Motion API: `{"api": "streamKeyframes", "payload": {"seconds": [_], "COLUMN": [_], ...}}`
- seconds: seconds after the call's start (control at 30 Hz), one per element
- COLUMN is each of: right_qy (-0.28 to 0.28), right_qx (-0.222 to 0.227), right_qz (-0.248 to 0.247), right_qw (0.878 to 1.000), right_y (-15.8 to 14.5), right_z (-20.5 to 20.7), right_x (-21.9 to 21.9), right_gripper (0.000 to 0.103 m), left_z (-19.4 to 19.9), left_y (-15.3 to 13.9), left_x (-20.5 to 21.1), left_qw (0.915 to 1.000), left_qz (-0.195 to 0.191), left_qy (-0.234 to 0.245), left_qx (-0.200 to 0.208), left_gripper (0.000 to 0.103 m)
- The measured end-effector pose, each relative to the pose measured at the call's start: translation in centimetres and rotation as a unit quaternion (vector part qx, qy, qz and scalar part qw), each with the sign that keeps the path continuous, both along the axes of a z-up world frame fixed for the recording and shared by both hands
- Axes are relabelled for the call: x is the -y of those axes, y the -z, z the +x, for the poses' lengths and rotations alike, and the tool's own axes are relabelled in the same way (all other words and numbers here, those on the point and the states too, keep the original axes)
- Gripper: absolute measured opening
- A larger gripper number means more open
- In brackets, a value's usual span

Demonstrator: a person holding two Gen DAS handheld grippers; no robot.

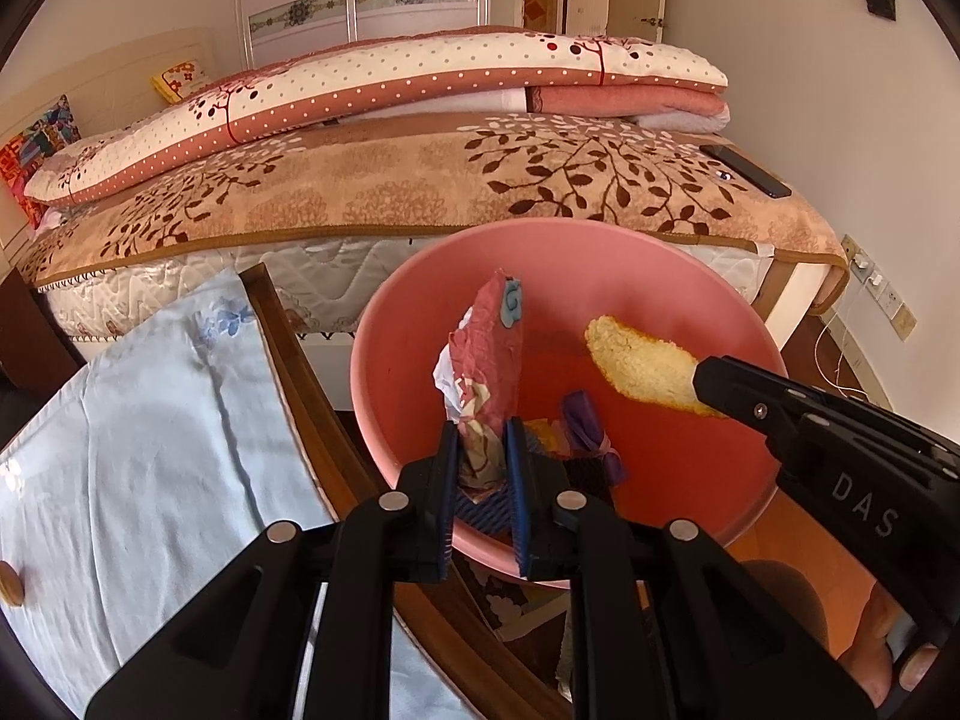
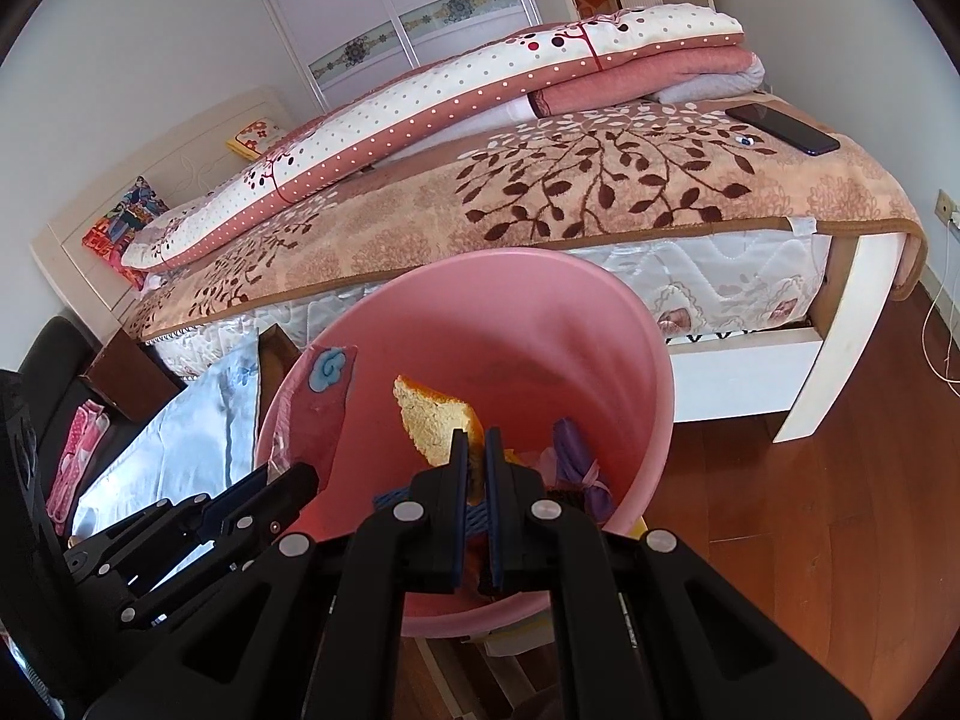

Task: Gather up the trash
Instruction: 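Open the left tool to drop the red wrapper into the bucket, then open the right tool to drop the orange peel into the bucket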

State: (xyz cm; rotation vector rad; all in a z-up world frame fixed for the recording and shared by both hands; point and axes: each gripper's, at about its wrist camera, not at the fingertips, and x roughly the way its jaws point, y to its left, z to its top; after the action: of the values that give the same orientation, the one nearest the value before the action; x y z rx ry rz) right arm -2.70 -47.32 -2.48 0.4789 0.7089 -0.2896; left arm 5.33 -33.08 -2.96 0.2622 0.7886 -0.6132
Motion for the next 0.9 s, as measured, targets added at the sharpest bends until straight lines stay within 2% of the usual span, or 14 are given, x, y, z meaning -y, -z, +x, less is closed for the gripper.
{"api": "streamKeyframes", "payload": {"seconds": [0.03,0.13,0.2,0.9], "right_qy": [0.0,-0.001,-0.001,-0.001], "right_qx": [0.0,0.0,-0.001,-0.008], "right_qz": [0.0,-0.001,-0.001,-0.008], "right_qw": [1.0,1.0,1.0,1.0], "right_y": [0.0,0.0,0.0,0.3], "right_z": [0.0,0.0,0.0,1.2], "right_x": [0.0,0.0,0.0,-0.2], "right_gripper": [0.005,0.005,0.005,0.006], "left_z": [0.1,0.1,0.0,0.0], "left_y": [0.0,-0.1,-0.3,-1.1], "left_x": [0.0,-0.3,-0.4,-1.0], "left_qw": [1.0,0.9999,0.9999,0.999], "left_qz": [-0.001,-0.011,-0.015,-0.044], "left_qy": [0.0,0.001,0.0,0.001], "left_qx": [-0.002,-0.003,0.002,-0.004], "left_gripper": [0.017,0.037,0.042,0.043]}}
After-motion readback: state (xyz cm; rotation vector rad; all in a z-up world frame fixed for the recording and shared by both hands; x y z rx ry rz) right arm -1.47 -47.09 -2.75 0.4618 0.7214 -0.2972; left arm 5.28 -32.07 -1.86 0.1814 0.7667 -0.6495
